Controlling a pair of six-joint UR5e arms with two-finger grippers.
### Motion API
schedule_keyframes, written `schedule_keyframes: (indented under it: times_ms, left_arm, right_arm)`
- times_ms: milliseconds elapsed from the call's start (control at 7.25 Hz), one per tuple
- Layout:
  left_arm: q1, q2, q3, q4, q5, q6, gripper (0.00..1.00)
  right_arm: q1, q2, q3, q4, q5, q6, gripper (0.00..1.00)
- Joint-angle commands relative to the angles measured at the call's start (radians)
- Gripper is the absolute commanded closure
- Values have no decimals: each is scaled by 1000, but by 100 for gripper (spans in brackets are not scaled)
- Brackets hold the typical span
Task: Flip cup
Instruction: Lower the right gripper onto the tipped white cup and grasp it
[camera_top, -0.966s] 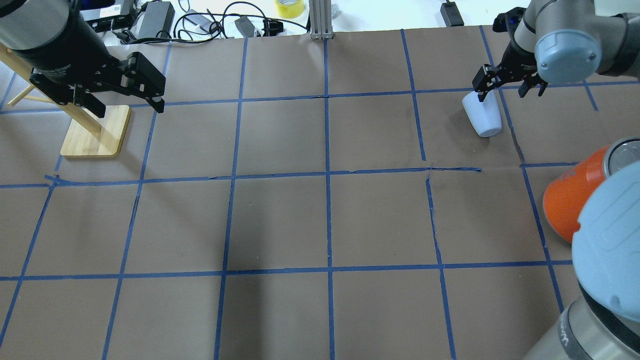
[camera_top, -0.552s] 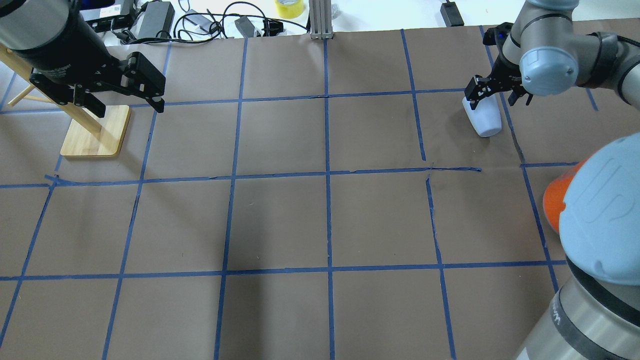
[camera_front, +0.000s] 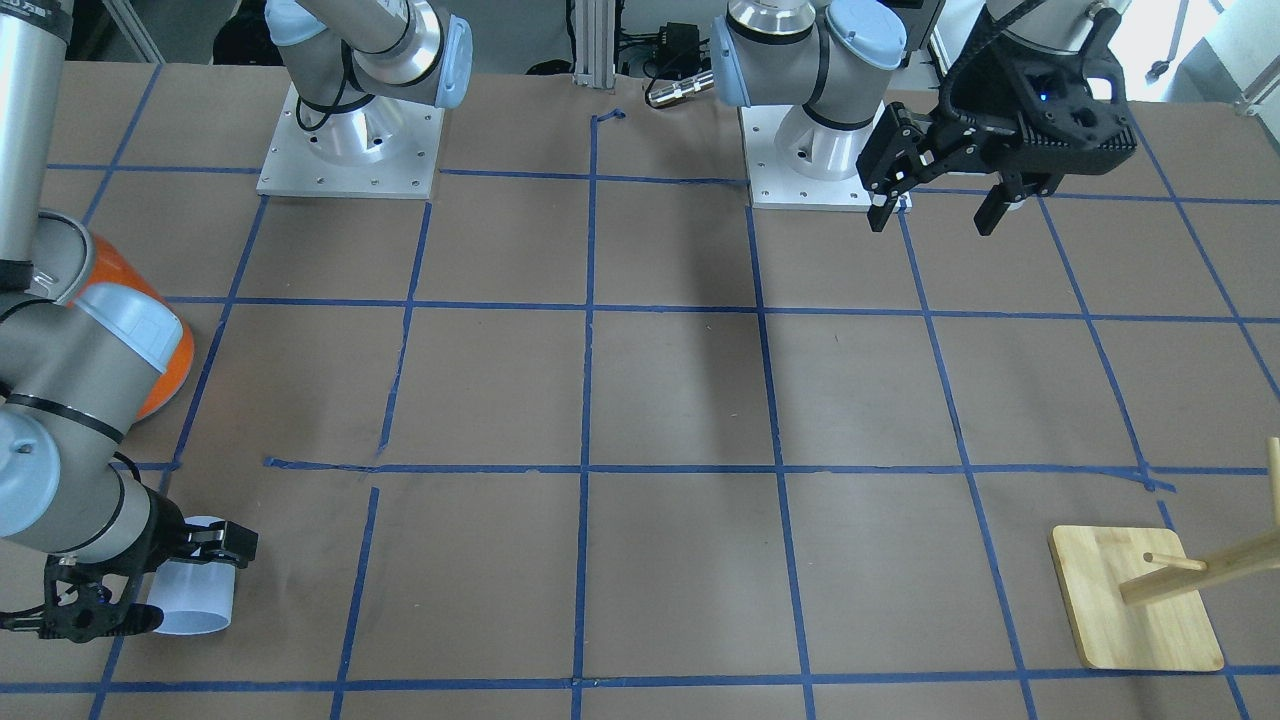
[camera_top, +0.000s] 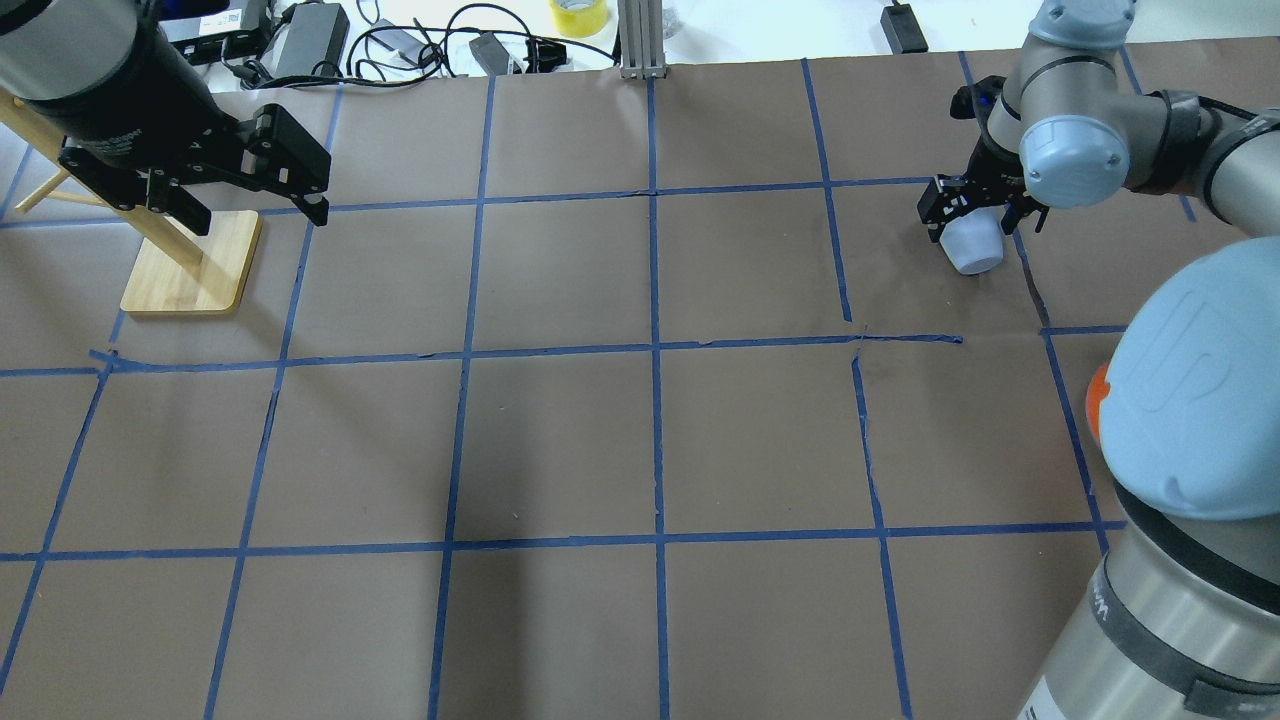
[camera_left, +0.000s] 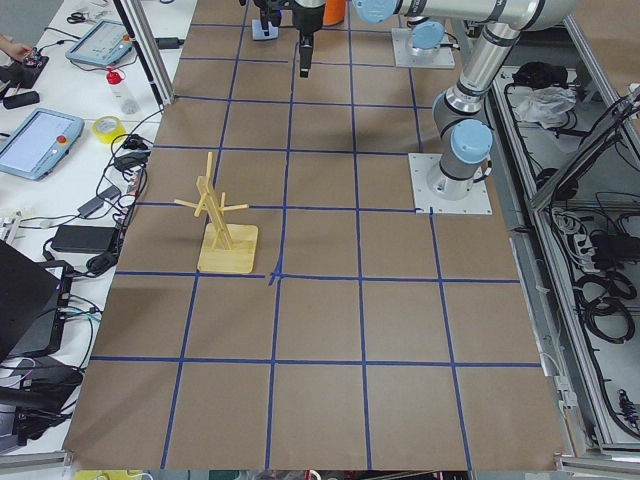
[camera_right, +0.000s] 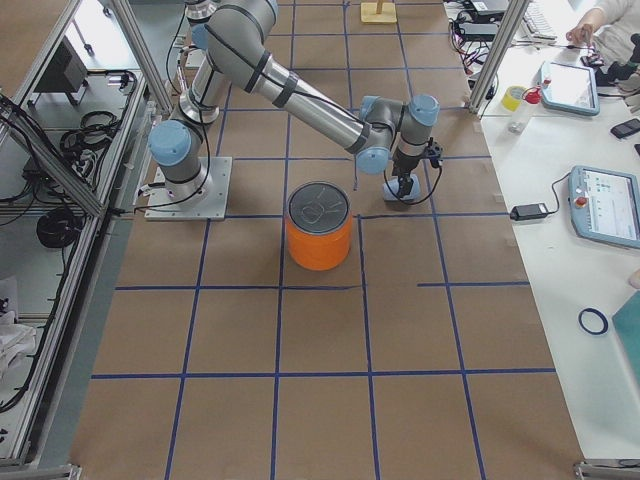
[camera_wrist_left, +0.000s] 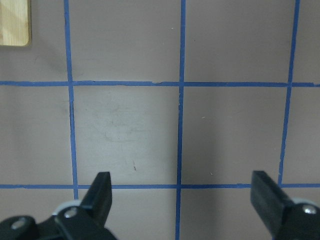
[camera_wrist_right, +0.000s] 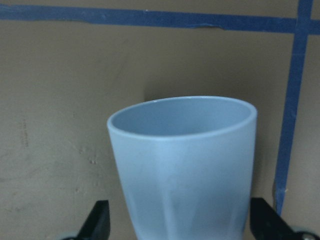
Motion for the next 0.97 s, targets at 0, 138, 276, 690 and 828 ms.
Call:
schedule_keyframes:
  times_ms: [0,138,276,690,828]
  left_arm:
    - [0,0,-2,0,0,0,0]
    - [0,0,0,0,0,0,0]
    - [2,0,0,0,2,0,0]
    - [2,0,0,0,0,0,0]
    - [2,0,-2,0,0,0,0]
  right_arm:
    - [0,22,0,-28,1,2,0]
    - [0,23,-1,-32,3,4,2]
    - [0,40,-1,-58,3,5,22]
    - [8,23,-32,-81,39,-15,100]
    - [50,-16,-59,-82,125,-18,100]
